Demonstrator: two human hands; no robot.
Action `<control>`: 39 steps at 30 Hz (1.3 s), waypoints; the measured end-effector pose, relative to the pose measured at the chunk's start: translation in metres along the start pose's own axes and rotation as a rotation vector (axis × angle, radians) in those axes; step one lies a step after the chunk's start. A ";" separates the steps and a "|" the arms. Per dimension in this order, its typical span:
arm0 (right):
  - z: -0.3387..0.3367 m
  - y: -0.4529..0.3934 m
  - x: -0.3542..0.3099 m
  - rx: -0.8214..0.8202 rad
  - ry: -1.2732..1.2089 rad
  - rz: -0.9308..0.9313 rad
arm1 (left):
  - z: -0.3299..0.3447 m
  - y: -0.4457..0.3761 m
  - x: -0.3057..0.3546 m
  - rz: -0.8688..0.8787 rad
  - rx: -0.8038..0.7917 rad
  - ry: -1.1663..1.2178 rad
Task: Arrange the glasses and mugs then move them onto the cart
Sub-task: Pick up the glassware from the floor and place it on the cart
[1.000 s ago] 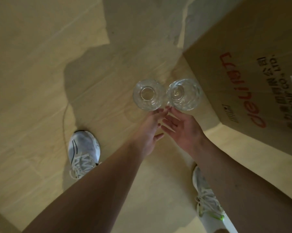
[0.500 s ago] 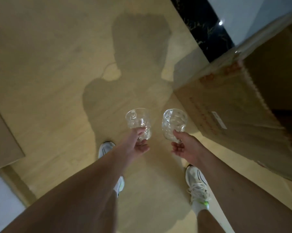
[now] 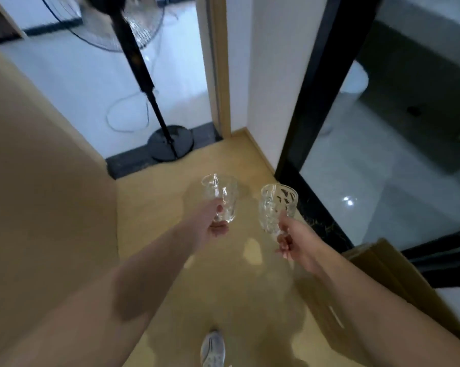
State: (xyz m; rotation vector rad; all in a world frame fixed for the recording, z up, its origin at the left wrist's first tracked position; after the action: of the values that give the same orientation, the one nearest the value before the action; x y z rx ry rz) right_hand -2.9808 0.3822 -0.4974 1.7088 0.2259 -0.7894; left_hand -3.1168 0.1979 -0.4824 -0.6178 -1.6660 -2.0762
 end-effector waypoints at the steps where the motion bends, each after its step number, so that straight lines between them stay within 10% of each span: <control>1: 0.007 0.019 -0.028 -0.001 -0.014 -0.040 | -0.001 0.021 0.030 0.045 -0.008 0.024; 15: 0.072 0.186 -0.257 -0.199 0.198 -0.397 | -0.029 0.251 0.204 0.445 0.163 0.275; 39: 0.165 0.387 -0.163 -0.725 0.639 -0.587 | -0.136 0.528 0.014 0.753 0.635 0.653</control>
State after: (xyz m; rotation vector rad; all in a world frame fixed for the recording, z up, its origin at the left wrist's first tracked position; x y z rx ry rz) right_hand -2.9589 0.1557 -0.1074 1.1341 1.3285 -0.4432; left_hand -2.8405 -0.0444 -0.0785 -0.2379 -1.2949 -0.9759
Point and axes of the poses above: each hand's wrist, its own y-axis away from the middle knuckle, its own z-axis out of the palm, x = y × z, the point moved 9 cm from there along -y, towards the middle knuckle, and after that the axes turned 12 degrees about y, right-handed, at the moved point
